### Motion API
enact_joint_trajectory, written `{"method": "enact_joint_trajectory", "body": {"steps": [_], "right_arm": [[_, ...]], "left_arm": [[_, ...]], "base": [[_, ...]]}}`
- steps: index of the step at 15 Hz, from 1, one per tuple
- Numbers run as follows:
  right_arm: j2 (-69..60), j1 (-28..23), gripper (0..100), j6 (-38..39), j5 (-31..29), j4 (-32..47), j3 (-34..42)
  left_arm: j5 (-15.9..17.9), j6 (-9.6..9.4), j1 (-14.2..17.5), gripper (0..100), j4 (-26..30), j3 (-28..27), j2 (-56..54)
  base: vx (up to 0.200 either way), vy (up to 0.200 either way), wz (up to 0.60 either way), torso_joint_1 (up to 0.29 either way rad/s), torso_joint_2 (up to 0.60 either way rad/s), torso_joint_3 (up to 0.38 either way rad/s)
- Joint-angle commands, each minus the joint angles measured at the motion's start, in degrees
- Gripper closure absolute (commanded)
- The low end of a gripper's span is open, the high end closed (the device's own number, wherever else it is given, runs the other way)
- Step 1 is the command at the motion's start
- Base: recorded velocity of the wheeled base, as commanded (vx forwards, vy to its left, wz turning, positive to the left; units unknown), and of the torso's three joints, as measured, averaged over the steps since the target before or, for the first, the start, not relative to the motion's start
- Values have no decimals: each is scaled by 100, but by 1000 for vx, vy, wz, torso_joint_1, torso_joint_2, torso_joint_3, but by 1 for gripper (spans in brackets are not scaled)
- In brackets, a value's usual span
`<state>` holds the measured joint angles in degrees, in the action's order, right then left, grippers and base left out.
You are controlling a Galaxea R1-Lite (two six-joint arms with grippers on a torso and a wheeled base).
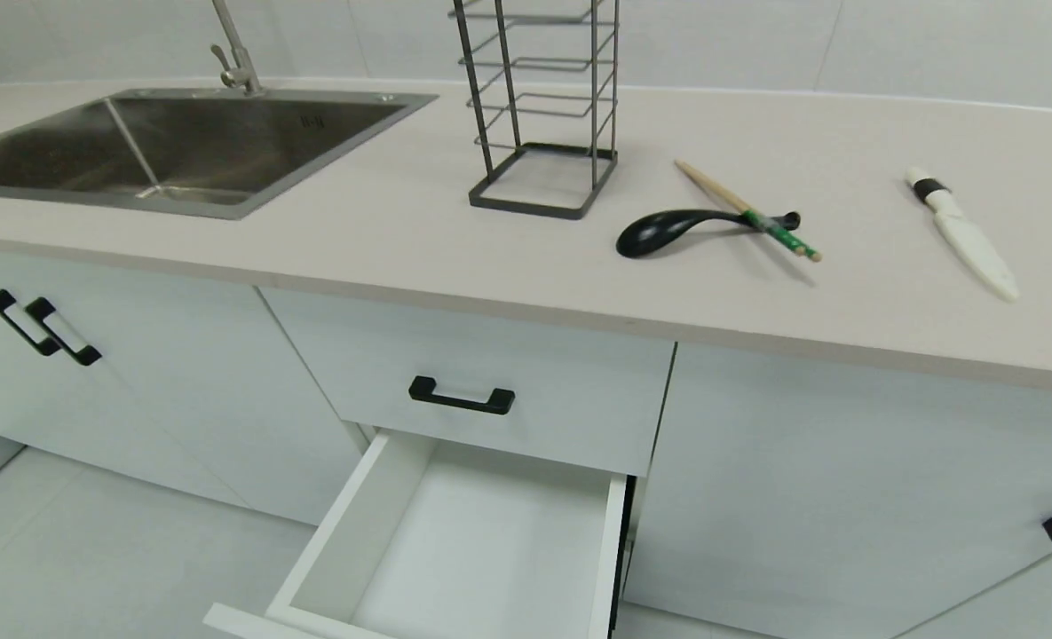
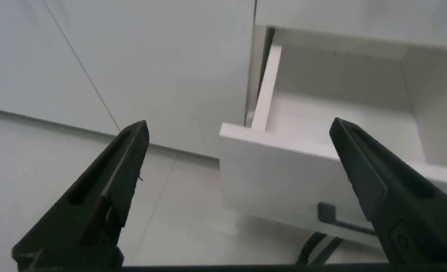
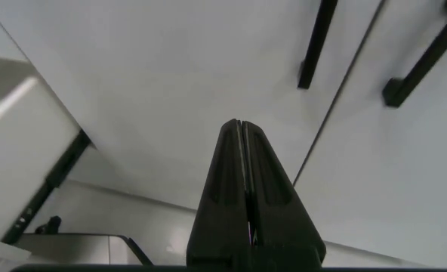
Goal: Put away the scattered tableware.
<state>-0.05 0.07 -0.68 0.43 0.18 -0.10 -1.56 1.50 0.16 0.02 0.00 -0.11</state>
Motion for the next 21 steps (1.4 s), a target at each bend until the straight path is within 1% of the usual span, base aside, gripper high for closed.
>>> {"method": "enact_joint_trajectory", "body": {"steps": [1,5,9,12,16,19,21], "right_arm": [[5,1,100,-2,1,-1,1],[5,1,100,-2,1,-1,1],[5,1,100,-2,1,-1,1],[5,1,100,7,1,-1,1],[5,1,100,33,1,-1,1],[5,1,100,16,1,-1,1],[5,1,100,33,1,-1,1]], "left_arm": [[-2,8,2,0,-2,0,11],[-2,8,2,0,-2,0,11],[-2,8,2,0,-2,0,11],[-2,17,2,0,-2,0,11],[-11,26,2,0,-2,0,11],[-11,26,2,0,-2,0,11],[-11,26,2,0,-2,0,11]], "base": [[0,0,0,163,-637,-173],[0,0,0,226,-495,-209],[0,0,0,132,-481,-221],[0,0,0,404,-483,-237],[0,0,0,289,-521,-246],[0,0,600,276,-530,-260],[0,0,0,232,-449,-217]]}}
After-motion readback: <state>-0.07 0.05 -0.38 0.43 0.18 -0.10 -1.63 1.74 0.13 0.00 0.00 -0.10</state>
